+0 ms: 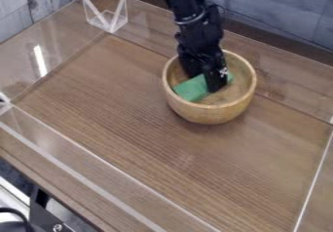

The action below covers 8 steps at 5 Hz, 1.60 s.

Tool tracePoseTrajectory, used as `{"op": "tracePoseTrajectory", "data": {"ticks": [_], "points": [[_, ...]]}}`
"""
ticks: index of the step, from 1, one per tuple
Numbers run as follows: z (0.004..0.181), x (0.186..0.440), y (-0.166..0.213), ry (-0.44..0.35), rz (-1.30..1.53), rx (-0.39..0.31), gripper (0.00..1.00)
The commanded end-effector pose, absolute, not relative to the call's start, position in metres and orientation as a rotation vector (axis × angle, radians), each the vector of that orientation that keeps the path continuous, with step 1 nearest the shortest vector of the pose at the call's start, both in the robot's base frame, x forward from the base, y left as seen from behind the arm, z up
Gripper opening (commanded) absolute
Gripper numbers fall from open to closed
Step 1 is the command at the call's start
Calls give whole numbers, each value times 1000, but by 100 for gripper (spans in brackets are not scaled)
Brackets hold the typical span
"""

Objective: Put green stick into wooden bowl

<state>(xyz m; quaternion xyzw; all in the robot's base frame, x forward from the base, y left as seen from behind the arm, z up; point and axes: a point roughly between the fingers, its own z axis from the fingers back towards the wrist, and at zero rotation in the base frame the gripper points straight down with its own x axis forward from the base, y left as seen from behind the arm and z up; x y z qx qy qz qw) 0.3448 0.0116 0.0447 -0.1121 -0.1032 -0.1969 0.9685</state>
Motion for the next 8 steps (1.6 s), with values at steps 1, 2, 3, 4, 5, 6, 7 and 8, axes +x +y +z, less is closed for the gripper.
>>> {"op": "tracePoseTrajectory", "data": {"ticks": [1, 2, 3, 4, 5, 6, 7, 8], "points": [[74, 349, 25, -288, -369, -194, 0], [77, 344, 34, -292, -338, -189, 0], [96, 350, 38, -322, -340, -196, 0], [117, 354, 42, -357, -341, -206, 0], [108, 360, 38, -356, -362, -209, 0], [94, 363, 31, -344, -396, -210, 100], [92, 372, 37, -351, -362, -207, 0], [93, 376, 45, -357, -333, -206, 0]]}}
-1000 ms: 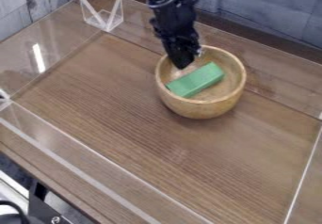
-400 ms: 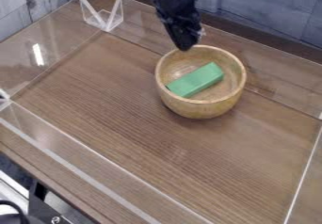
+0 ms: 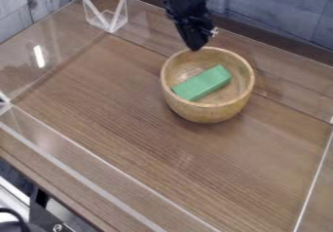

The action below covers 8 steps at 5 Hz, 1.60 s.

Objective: Put green stick into wooden bowl

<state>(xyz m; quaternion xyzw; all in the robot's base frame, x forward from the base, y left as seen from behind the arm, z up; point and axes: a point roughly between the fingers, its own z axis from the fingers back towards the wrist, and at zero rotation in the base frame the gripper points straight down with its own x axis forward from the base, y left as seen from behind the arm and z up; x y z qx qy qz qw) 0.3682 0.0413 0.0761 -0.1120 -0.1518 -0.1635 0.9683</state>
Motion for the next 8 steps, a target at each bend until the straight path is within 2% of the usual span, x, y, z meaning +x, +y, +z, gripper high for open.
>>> {"op": "tracePoseTrajectory", "data": {"ticks": [1, 2, 4, 5, 6, 8], "points": [[93, 375, 46, -361, -327, -211, 0], [91, 374, 46, -360, -324, -213, 100], [67, 370, 45, -345, -301, -205, 100], [64, 366, 72, -360, -230, -187, 100], [83, 358, 87, -378, -246, -194, 100], [105, 350, 109, -377, -237, -206, 100]]}}
